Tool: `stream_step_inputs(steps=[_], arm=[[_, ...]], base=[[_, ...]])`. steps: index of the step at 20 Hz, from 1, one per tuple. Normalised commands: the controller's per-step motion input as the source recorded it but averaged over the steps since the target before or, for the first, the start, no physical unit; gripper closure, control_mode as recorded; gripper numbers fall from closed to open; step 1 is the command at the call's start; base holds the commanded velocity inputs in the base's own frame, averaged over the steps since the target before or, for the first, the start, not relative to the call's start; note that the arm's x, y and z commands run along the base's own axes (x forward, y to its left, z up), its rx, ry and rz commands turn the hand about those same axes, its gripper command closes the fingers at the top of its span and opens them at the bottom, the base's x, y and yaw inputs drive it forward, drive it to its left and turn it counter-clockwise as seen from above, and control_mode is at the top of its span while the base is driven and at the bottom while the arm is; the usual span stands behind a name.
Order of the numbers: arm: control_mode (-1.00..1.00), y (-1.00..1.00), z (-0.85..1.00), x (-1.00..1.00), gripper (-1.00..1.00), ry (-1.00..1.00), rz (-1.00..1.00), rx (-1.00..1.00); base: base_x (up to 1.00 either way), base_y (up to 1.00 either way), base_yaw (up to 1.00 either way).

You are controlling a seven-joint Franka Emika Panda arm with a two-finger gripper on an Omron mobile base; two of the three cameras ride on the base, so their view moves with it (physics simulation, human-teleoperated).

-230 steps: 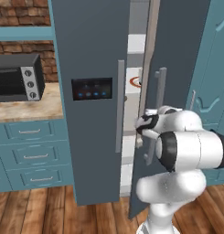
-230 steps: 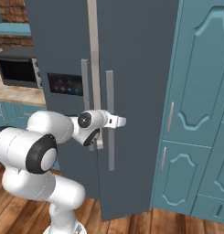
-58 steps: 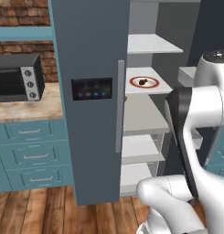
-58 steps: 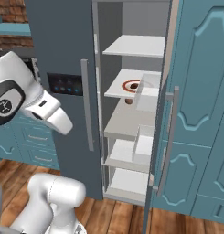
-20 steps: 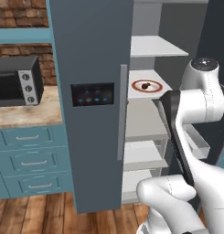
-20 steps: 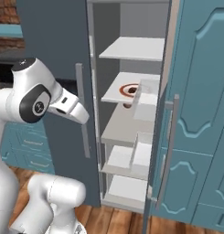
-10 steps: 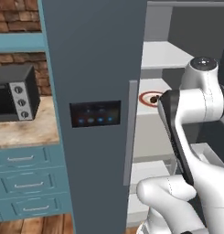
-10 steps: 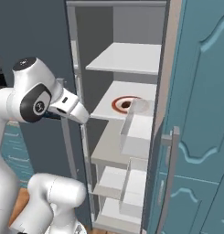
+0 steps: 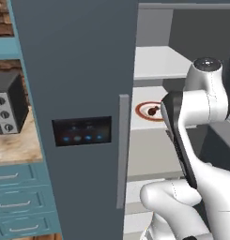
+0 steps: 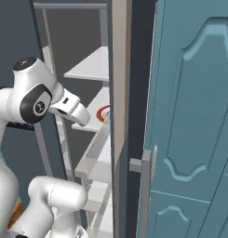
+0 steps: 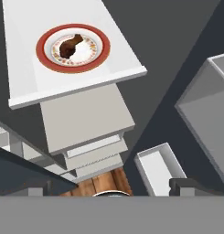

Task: Retrieve the chicken drumstick from the fridge and place it on the saucepan with marinade on the stove.

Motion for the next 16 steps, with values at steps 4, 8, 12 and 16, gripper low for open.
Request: stream_step_inputs(steps=[4, 8, 12, 16], arm=[[1.00, 0.00, 0.00, 0.00, -1.00, 0.00, 0.00, 0.00], [1.00, 0.00, 0.00, 0.00, -1.00, 0.00, 0.00, 0.00], [1.00, 0.00, 0.00, 0.00, -1.00, 0.00, 0.00, 0.00], [1.00, 0.00, 0.00, 0.00, -1.00, 0.00, 0.00, 0.00]], base=[[0.06, -0.52, 0.03], [0.18, -0.25, 0.02], [0.29, 0.28, 0.00], [0.45, 0.01, 0.00]])
